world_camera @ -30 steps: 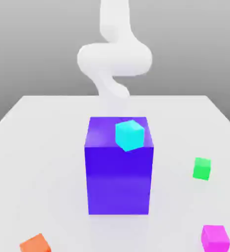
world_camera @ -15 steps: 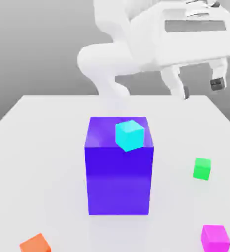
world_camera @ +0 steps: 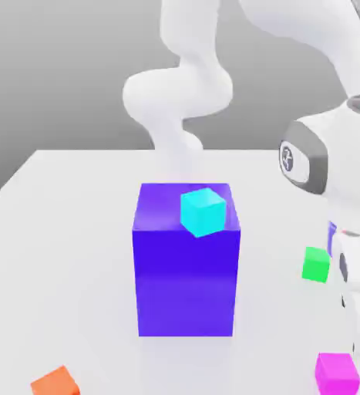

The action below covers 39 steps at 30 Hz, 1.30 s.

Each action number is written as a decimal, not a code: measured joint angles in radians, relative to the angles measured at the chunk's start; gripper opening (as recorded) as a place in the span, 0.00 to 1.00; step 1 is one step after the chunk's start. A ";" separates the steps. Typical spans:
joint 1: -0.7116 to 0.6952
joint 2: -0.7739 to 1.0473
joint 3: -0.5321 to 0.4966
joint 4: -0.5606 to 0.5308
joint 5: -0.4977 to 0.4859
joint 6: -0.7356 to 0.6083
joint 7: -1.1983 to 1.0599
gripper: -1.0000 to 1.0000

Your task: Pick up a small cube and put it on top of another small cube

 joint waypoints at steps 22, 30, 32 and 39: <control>0.046 -0.135 0.124 -0.187 0.041 0.009 -0.169 0.00; 0.208 -0.416 0.241 -0.472 0.074 0.026 -0.366 0.00; 0.232 -0.489 0.261 -0.544 0.053 0.033 -0.395 0.00; 0.229 -0.334 0.269 -0.585 -0.080 0.232 -0.331 0.00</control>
